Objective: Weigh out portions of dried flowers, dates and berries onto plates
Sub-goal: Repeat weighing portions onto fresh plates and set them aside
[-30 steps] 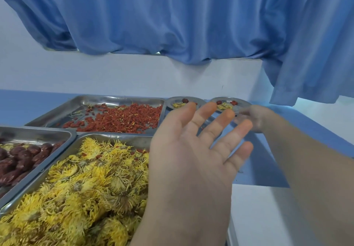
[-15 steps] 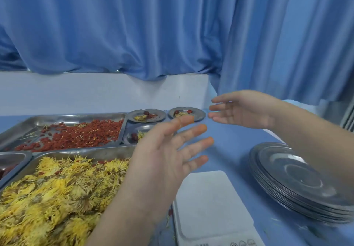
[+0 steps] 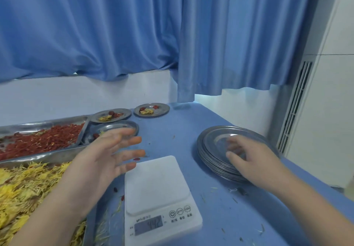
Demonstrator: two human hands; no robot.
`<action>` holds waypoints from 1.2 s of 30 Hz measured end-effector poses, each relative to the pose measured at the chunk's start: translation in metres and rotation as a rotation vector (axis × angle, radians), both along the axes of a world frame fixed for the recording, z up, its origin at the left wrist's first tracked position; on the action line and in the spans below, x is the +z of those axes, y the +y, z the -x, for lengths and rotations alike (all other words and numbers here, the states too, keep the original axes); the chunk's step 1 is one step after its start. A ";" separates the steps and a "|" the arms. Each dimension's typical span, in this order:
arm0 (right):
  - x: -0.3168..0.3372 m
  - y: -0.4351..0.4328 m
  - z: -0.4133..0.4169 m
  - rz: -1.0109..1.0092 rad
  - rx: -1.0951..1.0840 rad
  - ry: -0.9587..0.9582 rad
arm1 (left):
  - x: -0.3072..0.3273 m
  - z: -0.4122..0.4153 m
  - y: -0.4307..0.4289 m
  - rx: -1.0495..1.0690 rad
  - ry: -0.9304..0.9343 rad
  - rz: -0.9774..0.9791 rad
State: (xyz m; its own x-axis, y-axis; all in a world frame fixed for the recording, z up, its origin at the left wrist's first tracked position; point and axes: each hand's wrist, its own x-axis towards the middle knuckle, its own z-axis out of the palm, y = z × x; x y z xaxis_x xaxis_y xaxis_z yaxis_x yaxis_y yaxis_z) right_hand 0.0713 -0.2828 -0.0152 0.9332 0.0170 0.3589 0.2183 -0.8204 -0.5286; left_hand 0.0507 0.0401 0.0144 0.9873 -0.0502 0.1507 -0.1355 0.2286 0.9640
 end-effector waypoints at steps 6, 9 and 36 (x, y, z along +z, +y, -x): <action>-0.007 -0.004 0.006 0.190 0.083 0.107 | -0.003 0.002 -0.001 0.038 -0.014 -0.186; -0.008 0.000 0.007 0.221 0.074 0.118 | -0.006 0.000 -0.001 0.036 -0.006 -0.222; -0.014 0.042 0.021 0.366 0.162 -0.948 | -0.006 -0.005 0.005 0.366 0.096 -0.151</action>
State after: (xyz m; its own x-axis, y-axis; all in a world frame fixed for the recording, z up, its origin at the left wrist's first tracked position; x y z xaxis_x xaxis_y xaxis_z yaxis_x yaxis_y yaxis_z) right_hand 0.0503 -0.2406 -0.0292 0.2458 0.3740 0.8943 0.5376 -0.8203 0.1953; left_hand 0.0561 0.0450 0.0086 0.9532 0.2929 0.0750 -0.0895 0.0365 0.9953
